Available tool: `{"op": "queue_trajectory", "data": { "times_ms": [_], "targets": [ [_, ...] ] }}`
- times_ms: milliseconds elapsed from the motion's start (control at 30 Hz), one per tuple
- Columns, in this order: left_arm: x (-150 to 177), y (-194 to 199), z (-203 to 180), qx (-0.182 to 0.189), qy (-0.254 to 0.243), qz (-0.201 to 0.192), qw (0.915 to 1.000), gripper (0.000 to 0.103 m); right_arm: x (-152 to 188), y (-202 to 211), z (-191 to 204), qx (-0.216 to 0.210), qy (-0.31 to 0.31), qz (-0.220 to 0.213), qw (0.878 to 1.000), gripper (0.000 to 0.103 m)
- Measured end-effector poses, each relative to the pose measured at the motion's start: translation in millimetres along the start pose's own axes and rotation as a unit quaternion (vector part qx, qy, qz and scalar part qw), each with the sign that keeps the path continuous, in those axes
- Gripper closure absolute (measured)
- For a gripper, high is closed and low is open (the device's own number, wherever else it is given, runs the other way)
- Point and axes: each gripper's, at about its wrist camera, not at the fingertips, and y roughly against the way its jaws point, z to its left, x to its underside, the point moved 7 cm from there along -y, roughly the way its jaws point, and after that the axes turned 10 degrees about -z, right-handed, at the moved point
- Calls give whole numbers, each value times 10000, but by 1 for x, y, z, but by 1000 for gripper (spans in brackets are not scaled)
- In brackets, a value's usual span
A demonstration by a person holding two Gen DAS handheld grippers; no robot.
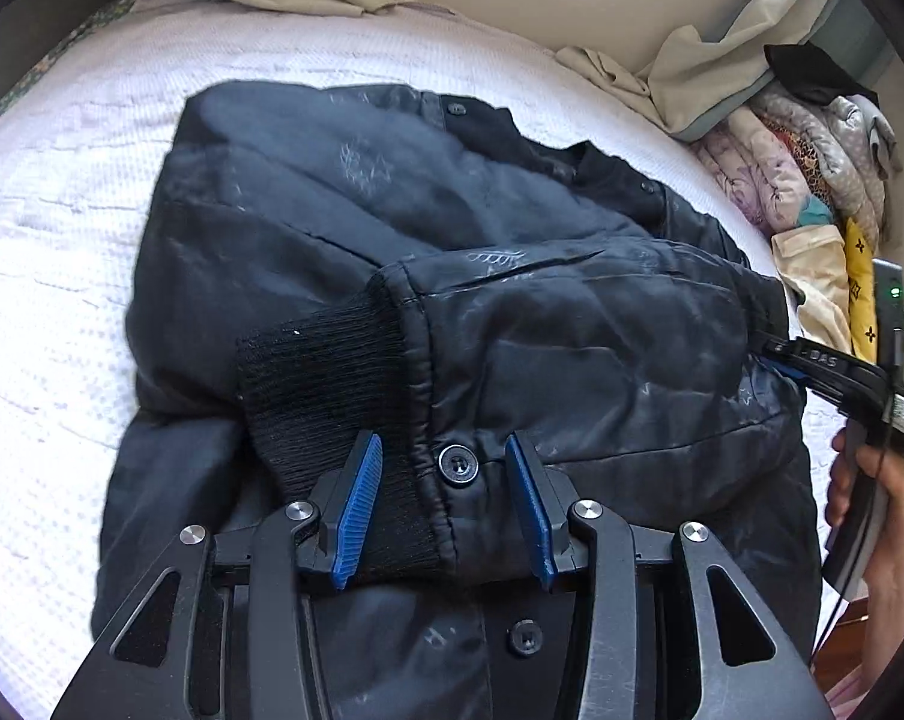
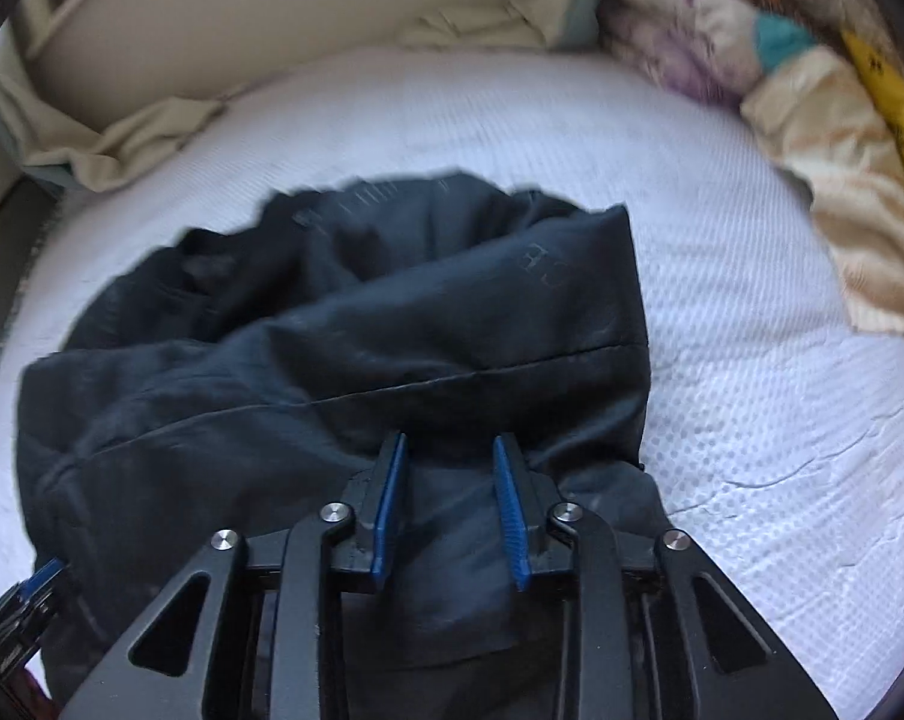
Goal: Fold large clothes
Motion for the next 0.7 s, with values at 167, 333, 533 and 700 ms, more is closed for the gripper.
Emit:
{"op": "queue_trajectory", "data": {
  "times_ms": [167, 333, 533, 700],
  "targets": [
    [1, -10, 2, 2, 73, 22, 10000, 55, 4, -20, -7, 149, 118, 3, 9998, 80],
    [6, -18, 0, -84, -24, 0, 10000, 55, 10, -32, -12, 229, 226, -162, 9994, 82],
    [6, -20, -3, -150, -101, -62, 9998, 55, 13, -36, -9, 508, 428, -442, 9968, 83],
    [2, -9, -5, -168, -65, -70, 9998, 53, 0, -14, -3, 220, 319, -8, 9992, 71]
  ]
}}
